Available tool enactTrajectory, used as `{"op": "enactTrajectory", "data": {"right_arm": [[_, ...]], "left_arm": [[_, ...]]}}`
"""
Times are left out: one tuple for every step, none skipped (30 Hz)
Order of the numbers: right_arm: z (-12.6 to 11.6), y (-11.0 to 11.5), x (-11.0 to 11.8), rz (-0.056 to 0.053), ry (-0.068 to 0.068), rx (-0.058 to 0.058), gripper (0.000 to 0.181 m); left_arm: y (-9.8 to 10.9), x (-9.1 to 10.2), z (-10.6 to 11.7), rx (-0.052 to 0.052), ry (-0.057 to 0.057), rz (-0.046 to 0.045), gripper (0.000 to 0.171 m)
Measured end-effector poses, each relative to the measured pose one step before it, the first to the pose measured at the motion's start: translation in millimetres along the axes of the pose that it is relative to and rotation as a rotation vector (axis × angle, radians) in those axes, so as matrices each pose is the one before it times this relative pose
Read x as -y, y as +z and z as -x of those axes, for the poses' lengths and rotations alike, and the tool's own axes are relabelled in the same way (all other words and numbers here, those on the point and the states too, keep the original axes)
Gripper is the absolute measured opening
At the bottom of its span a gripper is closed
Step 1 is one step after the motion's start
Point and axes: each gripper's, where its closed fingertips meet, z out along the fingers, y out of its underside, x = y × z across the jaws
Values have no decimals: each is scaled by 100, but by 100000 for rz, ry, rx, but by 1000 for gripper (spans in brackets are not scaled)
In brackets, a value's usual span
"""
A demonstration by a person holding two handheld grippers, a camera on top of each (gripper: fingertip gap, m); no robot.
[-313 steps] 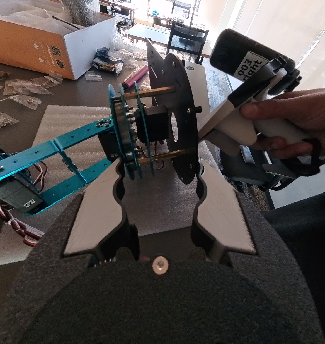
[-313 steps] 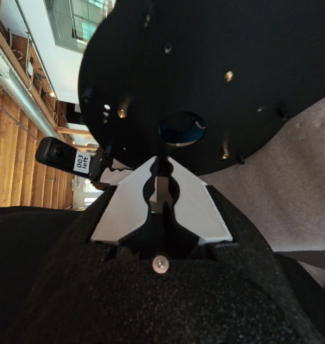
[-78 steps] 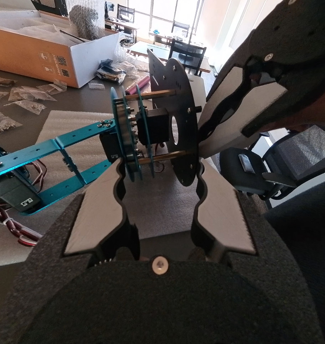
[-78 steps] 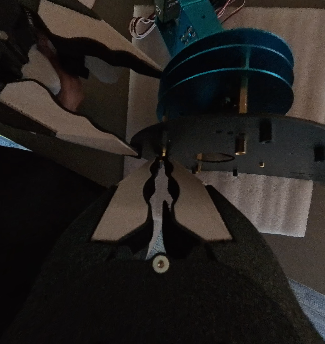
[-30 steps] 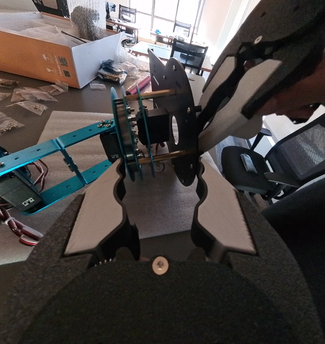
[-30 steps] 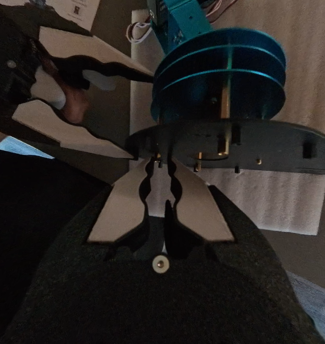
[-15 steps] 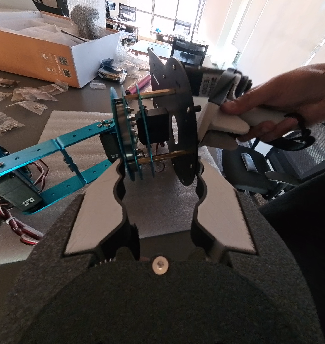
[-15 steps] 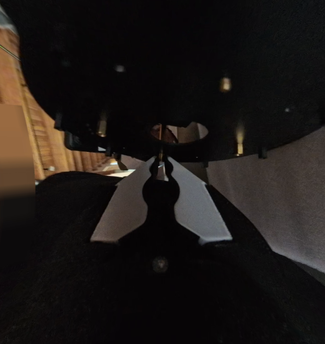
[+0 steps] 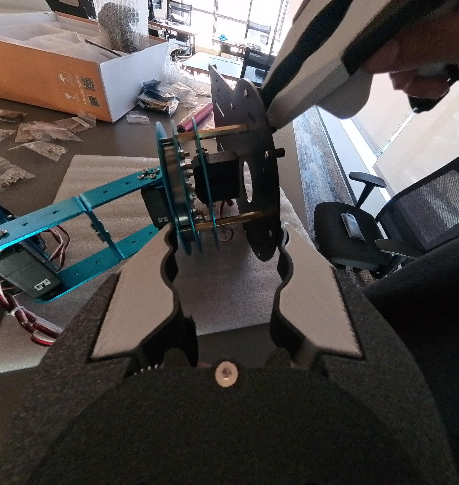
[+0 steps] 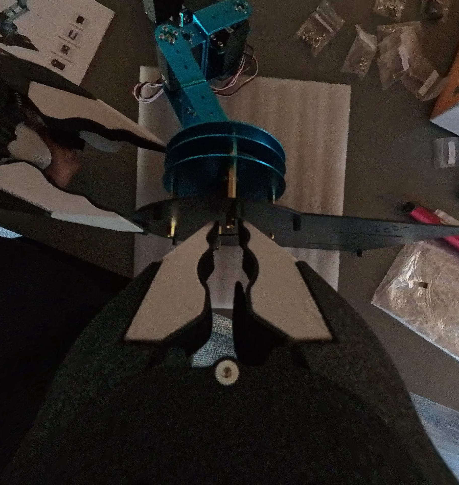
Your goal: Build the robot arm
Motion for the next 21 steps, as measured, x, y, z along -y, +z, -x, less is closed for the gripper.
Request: {"op": "enactTrajectory", "data": {"right_arm": [[-17, 250, -60, 1209, -1447, -1587, 11], [-272, 205, -170, 2058, -2457, -3080, 7], [15, 14, 73, 379, -1941, -1066, 6], [43, -4, 19, 677, -228, 85, 5], [41, 5, -23, 108, 1479, 1047, 5], [101, 0, -35, -263, 4175, 3568, 5], [130, -11, -42, -573, 7211, 6642, 5], [149, -18, -16, -756, 10201, 9434, 4], [156, 10, 25, -1182, 12192, 11673, 4], [160, 38, 57, -1560, 12631, 13068, 4], [176, 3, 9, -1238, 12732, 13449, 3], [181, -21, -33, -630, 11047, 11815, 4], [146, 16, -42, -212, 8058, 9506, 4], [118, 24, -51, 247, 6485, 8107, 4], [119, 11, -8, 253, 6158, 7700, 4], [99, 4, -4, 98, 5875, 7578, 4], [126, -11, 1, -112, 6304, 7782, 4], [89, -11, 19, -398, 6136, 7370, 4], [74, 30, 18, -804, 3978, 4997, 5], [1, 50, 8, -714, -1301, 139, 5], [-68, -5, -56, 365, -7041, -4422, 6]], "left_arm": [[5, -4, 7, 17, 32, 50, 76], [-4, -7, 3, 13, 23, 50, 76], [-9, 12, 13, 2, -65, -10, 76], [2, 20, 13, 14, -133, -39, 76], [1, -5, -6, 33, -11, 33, 76], [-9, -20, 1, 20, 3, -42, 76], [-1, -11, -27, 25, 44, -147, 76], [-8, -9, -21, 102, -4, -91, 76], [-6, 9, -14, 84, -157, -121, 76], [3, 12, 8, -19, -280, -136, 76], [11, 27, 33, -68, -141, -119, 76], [7, 0, 1, -4, 271, 77, 76], [2, -17, -12, 16, 192, 200, 76], [-5, -10, -2, -3, -7, -18, 76], [-12, -11, -8, 22, -78, -220, 76], [-13, 2, 3, -7, -158, -119, 76], [9, 11, 7, -47, 9, 40, 76], [15, 16, 10, -30, 139, 94, 76], [17, -3, 16, -27, 34, 97, 76], [-9, -14, 28, -91, -135, -7, 76], [-15, -8, -13, 1, 43, -84, 76]]}}
